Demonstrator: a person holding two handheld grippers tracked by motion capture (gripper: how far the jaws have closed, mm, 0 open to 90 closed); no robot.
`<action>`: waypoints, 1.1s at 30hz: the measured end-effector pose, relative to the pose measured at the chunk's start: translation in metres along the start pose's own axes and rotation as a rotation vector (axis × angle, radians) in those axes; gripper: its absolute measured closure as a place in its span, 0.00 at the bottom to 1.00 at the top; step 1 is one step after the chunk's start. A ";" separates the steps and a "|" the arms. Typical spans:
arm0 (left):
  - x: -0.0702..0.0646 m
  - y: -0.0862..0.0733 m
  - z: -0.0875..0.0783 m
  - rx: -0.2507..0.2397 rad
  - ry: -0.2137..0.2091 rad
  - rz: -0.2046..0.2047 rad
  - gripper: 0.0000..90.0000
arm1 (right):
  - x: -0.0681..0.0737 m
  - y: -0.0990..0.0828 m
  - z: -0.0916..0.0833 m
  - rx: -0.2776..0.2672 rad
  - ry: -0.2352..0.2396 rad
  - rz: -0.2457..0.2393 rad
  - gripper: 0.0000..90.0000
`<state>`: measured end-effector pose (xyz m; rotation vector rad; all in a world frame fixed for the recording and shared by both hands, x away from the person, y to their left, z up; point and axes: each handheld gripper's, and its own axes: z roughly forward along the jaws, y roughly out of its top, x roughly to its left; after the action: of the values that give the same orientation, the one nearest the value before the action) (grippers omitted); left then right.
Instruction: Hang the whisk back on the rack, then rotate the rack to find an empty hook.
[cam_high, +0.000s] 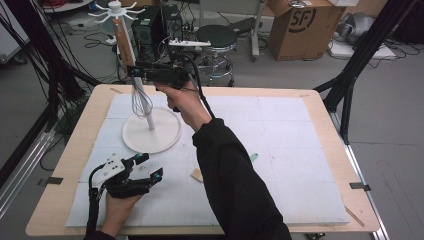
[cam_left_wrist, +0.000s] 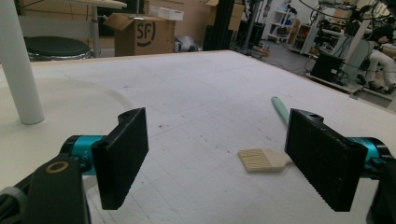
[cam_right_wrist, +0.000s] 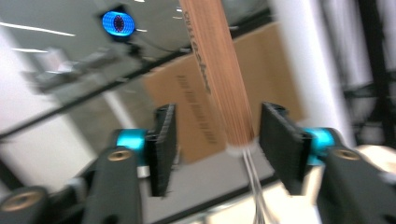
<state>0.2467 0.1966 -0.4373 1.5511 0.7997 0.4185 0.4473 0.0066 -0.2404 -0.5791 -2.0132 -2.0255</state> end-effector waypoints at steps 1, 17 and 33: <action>0.000 0.000 0.000 0.000 0.000 0.000 0.25 | 0.000 0.001 -0.002 0.000 -0.020 -0.015 0.50; -0.001 0.001 0.003 0.004 0.001 0.009 0.24 | 0.004 0.010 -0.028 -0.082 -0.088 -0.047 0.47; 0.000 0.001 0.004 -0.001 -0.005 -0.003 0.24 | 0.013 0.045 -0.033 -0.282 -0.178 -0.075 0.73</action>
<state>0.2497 0.1939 -0.4370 1.5492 0.7974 0.4132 0.4511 -0.0262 -0.1931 -0.7739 -1.8782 -2.4021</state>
